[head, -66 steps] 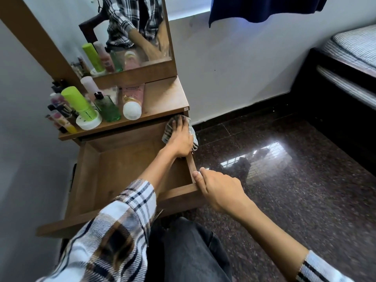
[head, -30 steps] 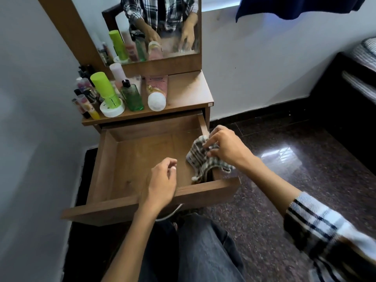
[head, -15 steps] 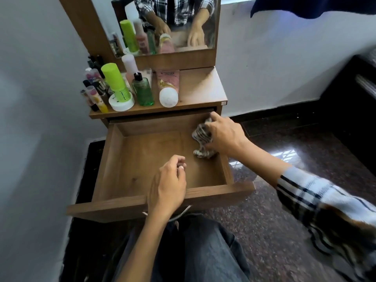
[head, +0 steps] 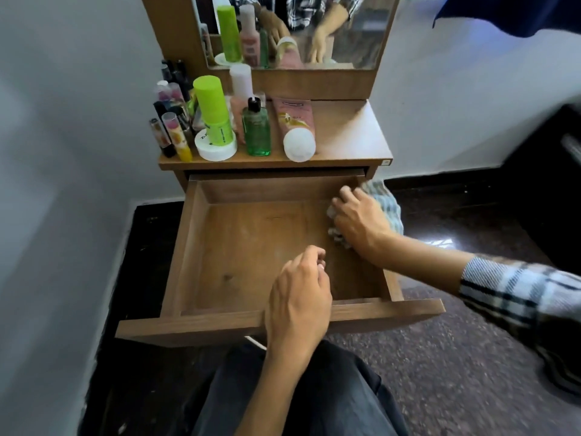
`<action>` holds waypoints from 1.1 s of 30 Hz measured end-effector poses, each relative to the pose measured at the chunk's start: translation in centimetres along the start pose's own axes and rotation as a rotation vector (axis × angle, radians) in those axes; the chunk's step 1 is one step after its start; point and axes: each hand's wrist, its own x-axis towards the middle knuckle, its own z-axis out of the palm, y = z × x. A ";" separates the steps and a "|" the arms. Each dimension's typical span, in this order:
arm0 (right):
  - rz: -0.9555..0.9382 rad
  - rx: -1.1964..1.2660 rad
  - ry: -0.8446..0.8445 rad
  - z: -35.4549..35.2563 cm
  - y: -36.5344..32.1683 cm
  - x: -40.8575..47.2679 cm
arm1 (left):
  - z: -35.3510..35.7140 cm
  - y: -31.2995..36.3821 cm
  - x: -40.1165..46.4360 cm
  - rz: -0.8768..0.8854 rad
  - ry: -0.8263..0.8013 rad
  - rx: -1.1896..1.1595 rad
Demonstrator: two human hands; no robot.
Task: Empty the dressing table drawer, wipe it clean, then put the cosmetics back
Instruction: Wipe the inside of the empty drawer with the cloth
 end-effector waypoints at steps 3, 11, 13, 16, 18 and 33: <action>0.059 -0.079 -0.017 -0.1 0.9 2.1 | 0.0 0.0 0.0 -0.005 0.007 -0.013; -0.081 -0.162 -0.071 -0.8 0.7 1.5 | 0.0 -0.3 0.0 0.000 0.018 -0.031; -0.197 -0.050 -0.109 -1.0 1.0 0.1 | 0.0 -0.3 0.0 0.000 0.027 -0.044; -0.316 0.021 -0.185 -1.5 1.6 -2.0 | 0.1 -0.2 0.1 -0.001 0.025 -0.055; -0.268 0.024 -0.239 -1.9 2.1 -1.6 | 0.1 -0.1 0.1 0.002 0.025 -0.045; -0.275 -0.130 -0.250 -1.9 1.6 -0.9 | 0.0 -0.1 0.2 -0.032 0.027 -0.034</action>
